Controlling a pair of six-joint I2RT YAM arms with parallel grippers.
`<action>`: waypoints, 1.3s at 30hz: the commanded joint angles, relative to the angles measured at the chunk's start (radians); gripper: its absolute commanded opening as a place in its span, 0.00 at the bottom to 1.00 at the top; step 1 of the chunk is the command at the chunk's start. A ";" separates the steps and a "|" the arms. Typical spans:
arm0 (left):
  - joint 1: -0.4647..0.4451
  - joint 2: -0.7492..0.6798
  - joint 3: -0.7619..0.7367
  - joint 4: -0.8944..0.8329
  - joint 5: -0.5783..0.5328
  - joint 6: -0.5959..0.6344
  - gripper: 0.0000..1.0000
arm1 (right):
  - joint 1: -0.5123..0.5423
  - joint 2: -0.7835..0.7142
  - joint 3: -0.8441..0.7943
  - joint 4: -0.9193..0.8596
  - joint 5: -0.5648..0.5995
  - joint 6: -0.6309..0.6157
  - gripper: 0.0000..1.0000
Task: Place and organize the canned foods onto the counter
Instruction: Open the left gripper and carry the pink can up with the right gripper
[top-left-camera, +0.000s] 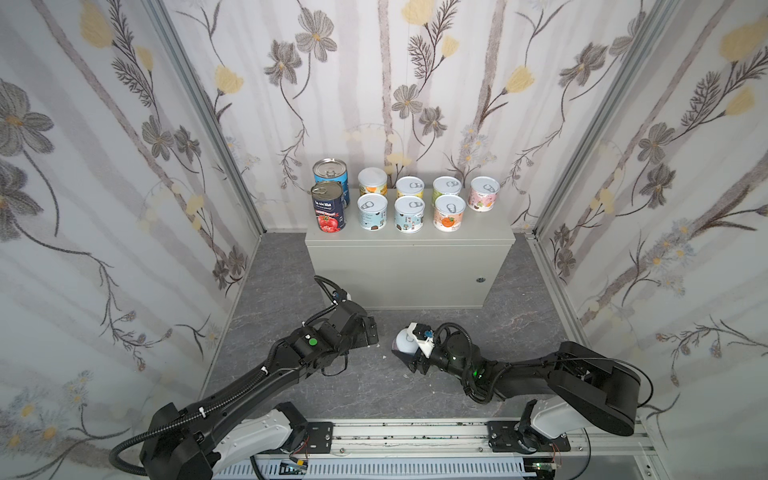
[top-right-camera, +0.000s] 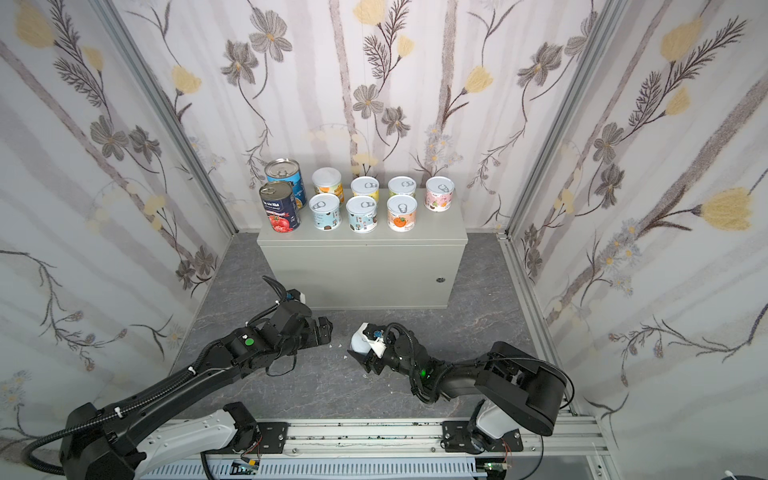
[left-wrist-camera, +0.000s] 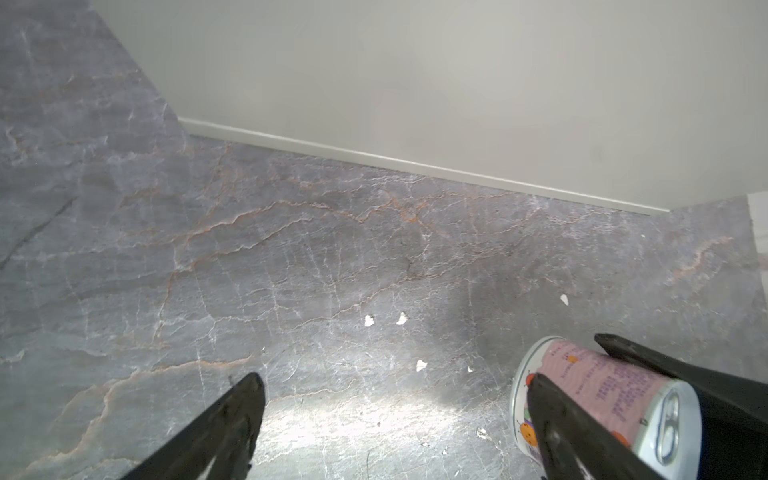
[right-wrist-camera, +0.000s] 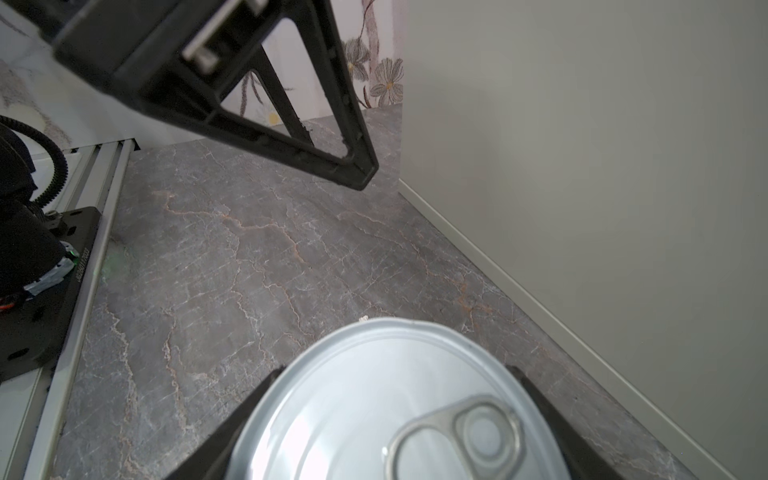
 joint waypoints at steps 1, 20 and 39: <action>-0.002 -0.027 0.001 0.111 0.029 0.122 1.00 | -0.016 -0.080 0.008 -0.011 -0.002 -0.005 0.41; -0.002 0.124 0.193 0.467 0.279 0.515 1.00 | -0.094 -0.461 0.132 -0.503 0.096 0.073 0.43; -0.035 0.221 0.214 0.729 0.537 0.498 1.00 | -0.249 -0.705 0.255 -0.818 0.228 0.124 0.42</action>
